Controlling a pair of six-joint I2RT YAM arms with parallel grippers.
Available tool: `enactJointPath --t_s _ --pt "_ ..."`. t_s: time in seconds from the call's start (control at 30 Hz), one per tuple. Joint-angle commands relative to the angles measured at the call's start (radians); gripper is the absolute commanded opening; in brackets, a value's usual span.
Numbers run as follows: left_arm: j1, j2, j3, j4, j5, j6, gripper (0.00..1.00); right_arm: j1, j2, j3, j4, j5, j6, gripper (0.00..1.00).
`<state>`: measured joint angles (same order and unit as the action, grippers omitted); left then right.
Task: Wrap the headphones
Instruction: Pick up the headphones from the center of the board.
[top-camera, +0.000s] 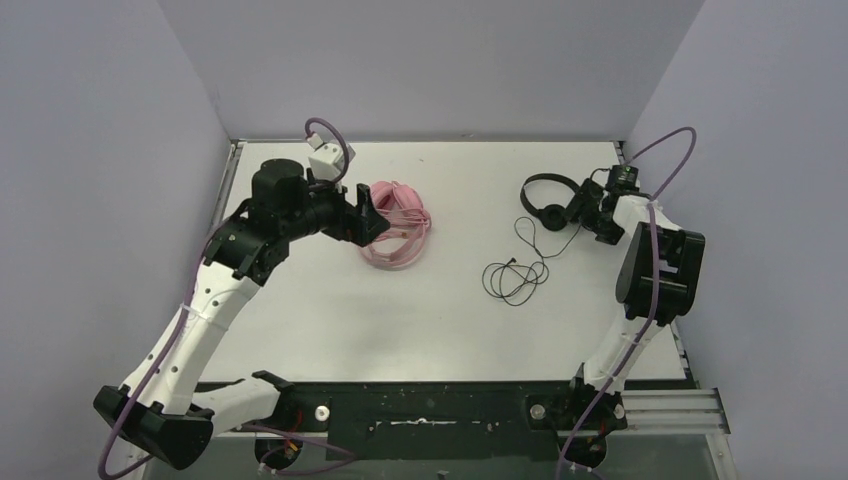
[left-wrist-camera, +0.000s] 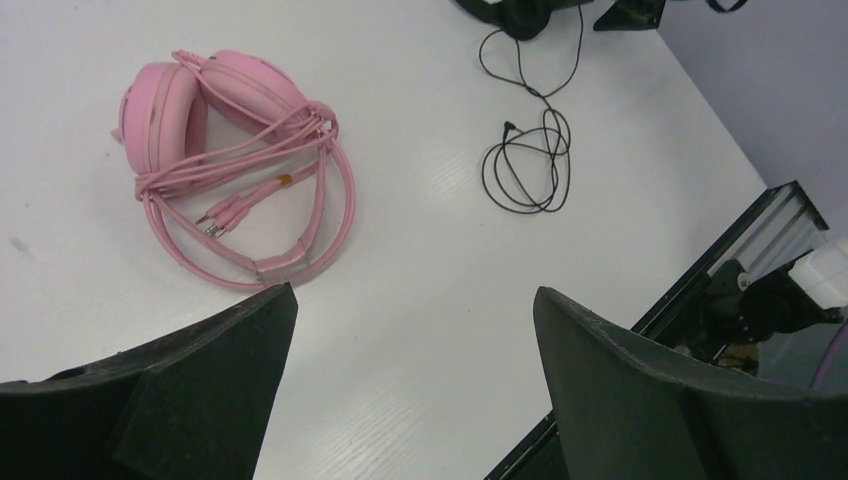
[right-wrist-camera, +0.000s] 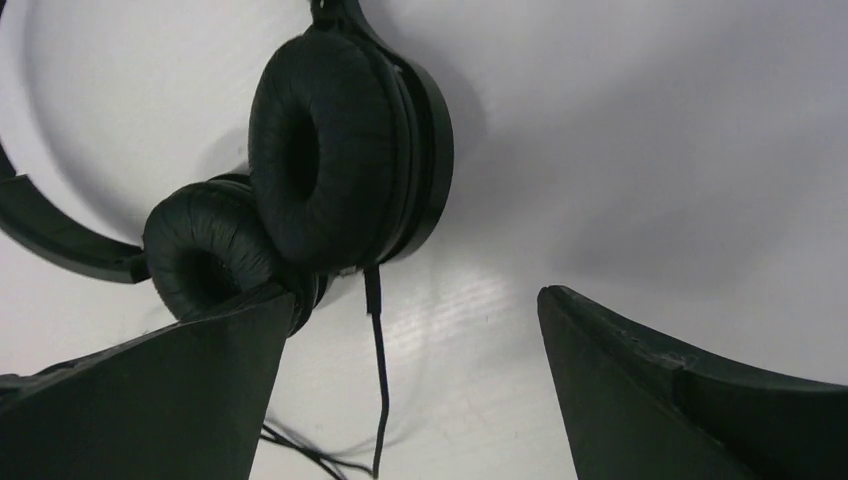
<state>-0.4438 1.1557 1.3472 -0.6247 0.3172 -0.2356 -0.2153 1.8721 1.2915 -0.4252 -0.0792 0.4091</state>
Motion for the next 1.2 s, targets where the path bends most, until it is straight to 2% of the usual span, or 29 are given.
enactJointPath --t_s 0.0,0.23,0.47,0.57,0.77,0.87,0.9,0.93,1.0,1.07,1.17 --pt "-0.002 -0.051 -0.093 0.132 -0.010 0.069 0.87 -0.074 0.064 0.082 0.173 -0.220 0.040 0.99" --pt "0.005 -0.067 -0.172 0.209 0.042 0.023 0.86 -0.107 0.160 0.114 0.336 -0.400 0.146 0.98" --pt "0.010 -0.050 -0.176 0.206 0.049 0.014 0.86 -0.110 0.191 0.142 0.406 -0.395 0.257 0.99" --pt "0.011 -0.045 -0.183 0.217 0.062 0.004 0.86 -0.113 0.240 0.168 0.410 -0.369 0.295 0.93" --pt "0.013 -0.015 -0.171 0.204 0.082 -0.002 0.86 -0.115 0.306 0.126 0.593 -0.403 0.423 0.71" --pt "0.021 0.002 -0.167 0.205 0.095 -0.022 0.85 -0.116 0.314 0.094 0.700 -0.444 0.458 0.53" --pt "0.025 0.004 -0.169 0.207 0.097 -0.029 0.85 -0.116 0.298 0.080 0.738 -0.453 0.460 0.44" --pt "0.031 0.006 -0.170 0.213 0.099 -0.036 0.85 -0.116 0.281 0.064 0.767 -0.461 0.456 0.31" --pt "0.046 0.014 -0.171 0.219 0.113 -0.052 0.85 -0.113 0.239 0.030 0.827 -0.499 0.461 0.18" --pt "0.068 0.019 -0.182 0.248 0.150 -0.082 0.85 -0.111 0.178 -0.025 0.897 -0.543 0.482 0.10" --pt "0.096 0.025 -0.197 0.297 0.218 -0.125 0.85 -0.091 0.021 -0.137 0.947 -0.569 0.468 0.05"
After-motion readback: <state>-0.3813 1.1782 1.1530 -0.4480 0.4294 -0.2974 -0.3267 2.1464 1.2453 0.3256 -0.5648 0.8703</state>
